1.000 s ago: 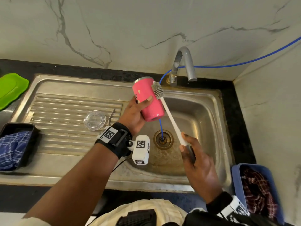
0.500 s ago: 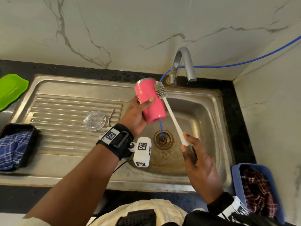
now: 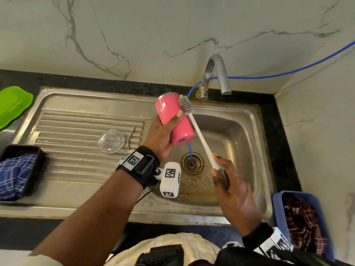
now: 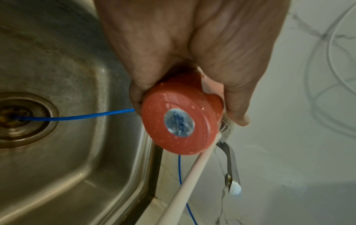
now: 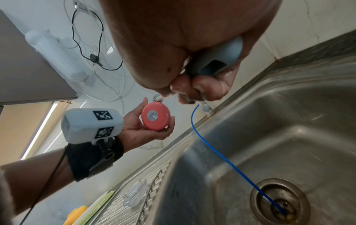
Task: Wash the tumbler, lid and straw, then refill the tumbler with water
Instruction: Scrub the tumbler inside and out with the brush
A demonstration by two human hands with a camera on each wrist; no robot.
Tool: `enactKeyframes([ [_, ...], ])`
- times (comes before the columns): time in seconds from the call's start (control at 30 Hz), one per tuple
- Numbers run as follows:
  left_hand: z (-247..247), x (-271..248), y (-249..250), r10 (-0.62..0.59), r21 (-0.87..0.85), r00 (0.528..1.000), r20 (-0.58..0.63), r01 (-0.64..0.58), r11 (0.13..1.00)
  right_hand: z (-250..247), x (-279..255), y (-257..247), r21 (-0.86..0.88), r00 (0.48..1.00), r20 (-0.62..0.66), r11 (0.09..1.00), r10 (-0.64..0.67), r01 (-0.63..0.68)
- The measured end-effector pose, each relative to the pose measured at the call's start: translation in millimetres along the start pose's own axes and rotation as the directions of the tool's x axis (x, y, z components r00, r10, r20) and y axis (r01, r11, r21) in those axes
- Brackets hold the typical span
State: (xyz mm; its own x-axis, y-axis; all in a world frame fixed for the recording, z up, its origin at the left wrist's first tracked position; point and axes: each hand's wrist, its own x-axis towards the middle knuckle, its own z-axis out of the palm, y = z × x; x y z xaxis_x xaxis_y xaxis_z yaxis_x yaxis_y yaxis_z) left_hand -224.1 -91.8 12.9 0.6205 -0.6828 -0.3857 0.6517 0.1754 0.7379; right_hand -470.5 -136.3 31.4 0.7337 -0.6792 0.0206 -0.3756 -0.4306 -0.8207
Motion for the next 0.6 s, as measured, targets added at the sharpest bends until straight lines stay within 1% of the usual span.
enactKeyframes([
  [0.13,5.7,-5.0,-11.9,-0.027,0.065,0.999,0.042,0.024,0.998,-4.4,20.6,1.9,-0.028,1.0,-0.023,0.999,0.016,-0.017],
  [0.2,9.8,-4.3,-11.4,-0.031,0.053,0.999,0.043,0.029,0.998,-6.5,26.8,3.4,-0.03,0.999,-0.042,0.999,0.013,-0.014],
  [0.27,11.2,-1.3,-4.9,-0.028,0.012,0.999,0.018,0.028,1.0,-6.4,22.7,2.6,-0.036,1.0,-0.031,0.999,-0.003,0.002],
  [0.33,8.1,2.4,3.0,-0.019,-0.017,0.999,-0.033,0.018,1.0,-6.2,13.2,0.7,-0.03,1.0,-0.003,0.999,-0.01,0.01],
  [0.43,2.4,2.6,7.8,-0.033,-0.021,0.996,-0.089,0.031,0.999,-6.3,3.5,0.1,-0.014,1.0,0.021,1.0,-0.005,0.006],
  [0.6,6.2,-2.8,-6.2,-0.086,-0.017,0.996,-0.021,0.086,0.996,-13.0,18.1,1.5,-0.048,0.999,-0.04,0.999,-0.008,0.006],
])
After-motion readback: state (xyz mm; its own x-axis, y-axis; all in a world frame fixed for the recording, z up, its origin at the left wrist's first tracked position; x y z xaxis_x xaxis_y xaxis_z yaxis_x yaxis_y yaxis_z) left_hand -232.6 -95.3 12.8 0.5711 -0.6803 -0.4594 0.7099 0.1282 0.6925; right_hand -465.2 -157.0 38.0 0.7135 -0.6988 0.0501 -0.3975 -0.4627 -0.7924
